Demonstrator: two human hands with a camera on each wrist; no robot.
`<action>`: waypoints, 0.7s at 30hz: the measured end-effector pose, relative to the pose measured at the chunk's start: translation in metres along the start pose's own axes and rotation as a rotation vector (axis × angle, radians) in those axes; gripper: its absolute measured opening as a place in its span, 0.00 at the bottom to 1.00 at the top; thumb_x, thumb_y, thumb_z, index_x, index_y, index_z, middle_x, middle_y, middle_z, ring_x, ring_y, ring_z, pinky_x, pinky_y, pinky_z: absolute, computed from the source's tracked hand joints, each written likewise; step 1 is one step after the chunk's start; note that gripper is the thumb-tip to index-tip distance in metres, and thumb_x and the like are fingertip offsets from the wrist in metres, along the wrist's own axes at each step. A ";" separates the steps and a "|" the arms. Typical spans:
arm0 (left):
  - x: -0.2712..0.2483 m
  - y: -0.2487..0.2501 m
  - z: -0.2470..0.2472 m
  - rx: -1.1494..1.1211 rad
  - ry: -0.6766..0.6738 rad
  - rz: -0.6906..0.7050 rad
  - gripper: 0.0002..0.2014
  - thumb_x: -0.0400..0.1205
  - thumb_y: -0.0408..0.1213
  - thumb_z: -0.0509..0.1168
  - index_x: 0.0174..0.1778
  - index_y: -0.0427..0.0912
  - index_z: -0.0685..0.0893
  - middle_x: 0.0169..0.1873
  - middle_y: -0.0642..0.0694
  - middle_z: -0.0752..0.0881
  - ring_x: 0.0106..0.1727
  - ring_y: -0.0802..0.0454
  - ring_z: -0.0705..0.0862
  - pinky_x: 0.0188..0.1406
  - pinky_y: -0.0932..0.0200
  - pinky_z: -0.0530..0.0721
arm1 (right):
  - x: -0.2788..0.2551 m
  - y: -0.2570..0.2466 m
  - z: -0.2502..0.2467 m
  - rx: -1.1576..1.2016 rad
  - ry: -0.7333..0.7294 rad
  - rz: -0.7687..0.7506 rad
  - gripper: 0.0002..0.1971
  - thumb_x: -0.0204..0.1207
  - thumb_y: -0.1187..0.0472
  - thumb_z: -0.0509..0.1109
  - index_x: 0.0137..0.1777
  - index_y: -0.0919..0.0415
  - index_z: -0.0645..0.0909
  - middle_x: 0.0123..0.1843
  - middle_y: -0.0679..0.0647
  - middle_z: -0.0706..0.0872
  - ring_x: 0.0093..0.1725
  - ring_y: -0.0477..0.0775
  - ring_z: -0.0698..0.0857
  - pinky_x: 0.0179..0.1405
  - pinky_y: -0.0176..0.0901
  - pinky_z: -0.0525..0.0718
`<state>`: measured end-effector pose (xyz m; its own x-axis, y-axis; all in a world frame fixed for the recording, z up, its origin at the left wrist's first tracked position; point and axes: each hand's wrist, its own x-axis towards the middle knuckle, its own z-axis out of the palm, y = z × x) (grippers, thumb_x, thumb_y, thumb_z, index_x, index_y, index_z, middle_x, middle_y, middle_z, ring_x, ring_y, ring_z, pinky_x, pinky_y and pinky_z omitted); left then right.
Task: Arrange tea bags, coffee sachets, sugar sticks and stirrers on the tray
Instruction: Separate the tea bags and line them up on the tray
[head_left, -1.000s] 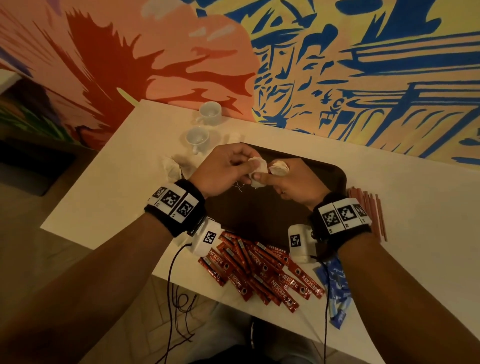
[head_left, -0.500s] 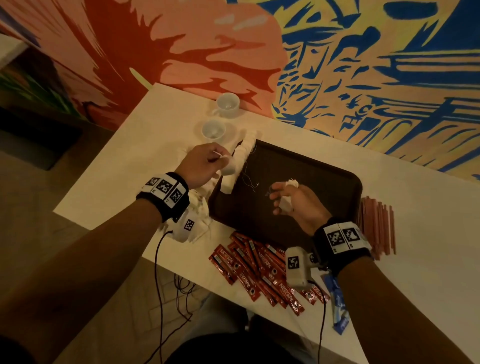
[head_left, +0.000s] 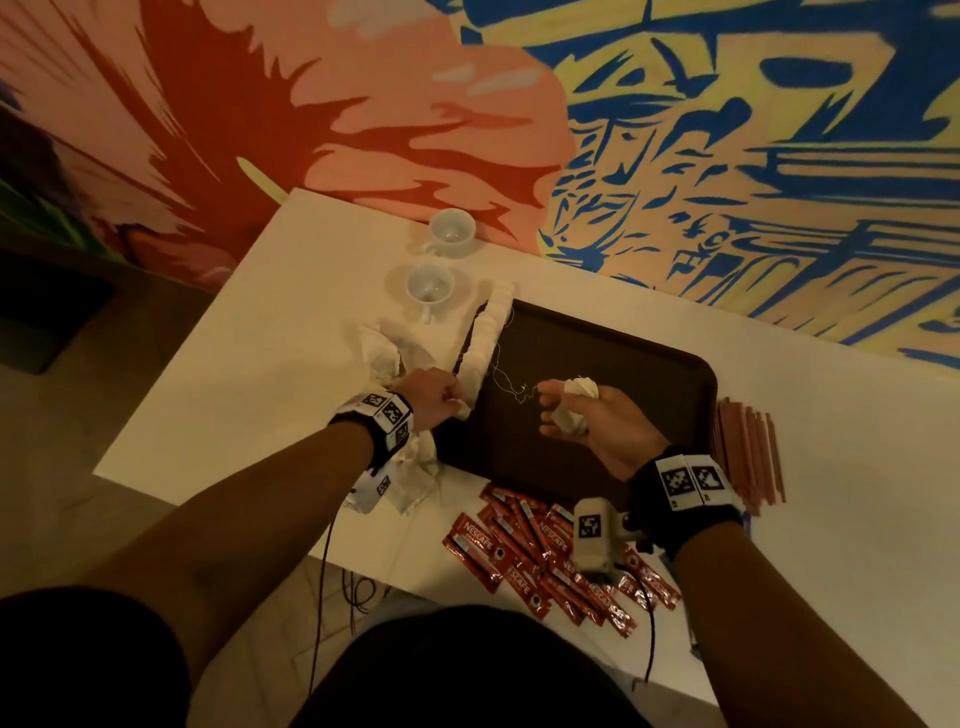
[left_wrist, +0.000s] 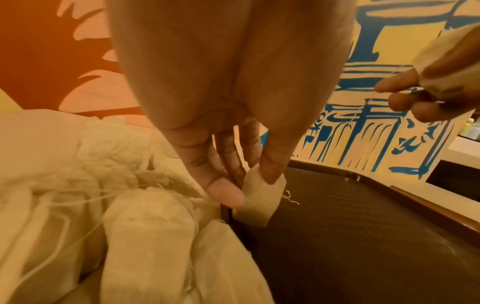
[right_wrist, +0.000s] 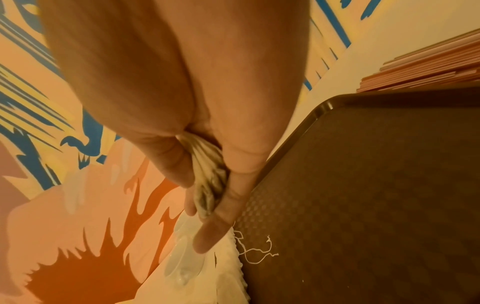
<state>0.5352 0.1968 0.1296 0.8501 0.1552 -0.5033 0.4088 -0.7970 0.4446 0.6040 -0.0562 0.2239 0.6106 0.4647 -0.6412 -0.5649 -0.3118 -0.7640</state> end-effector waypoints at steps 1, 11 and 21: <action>0.003 -0.001 0.000 0.005 -0.003 0.006 0.10 0.84 0.45 0.67 0.59 0.50 0.86 0.60 0.48 0.85 0.62 0.46 0.83 0.56 0.57 0.77 | 0.000 0.000 -0.001 0.007 0.016 -0.005 0.13 0.88 0.66 0.62 0.63 0.62 0.87 0.65 0.62 0.84 0.60 0.58 0.86 0.60 0.53 0.90; 0.031 0.005 -0.012 0.117 0.029 0.076 0.13 0.85 0.36 0.64 0.64 0.45 0.87 0.67 0.46 0.84 0.69 0.45 0.81 0.68 0.55 0.76 | -0.004 0.001 0.004 0.062 0.088 -0.026 0.13 0.89 0.63 0.61 0.65 0.63 0.85 0.64 0.63 0.84 0.60 0.61 0.87 0.65 0.58 0.87; 0.042 0.012 -0.017 0.135 0.100 0.031 0.13 0.81 0.33 0.66 0.59 0.51 0.86 0.65 0.46 0.85 0.65 0.44 0.83 0.64 0.51 0.82 | -0.009 0.003 0.023 0.188 0.022 -0.020 0.16 0.86 0.69 0.58 0.69 0.70 0.82 0.58 0.65 0.86 0.56 0.61 0.87 0.58 0.53 0.90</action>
<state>0.5816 0.2039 0.1257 0.8931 0.1817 -0.4115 0.3396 -0.8722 0.3520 0.5839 -0.0422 0.2288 0.6340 0.4502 -0.6288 -0.6448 -0.1412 -0.7512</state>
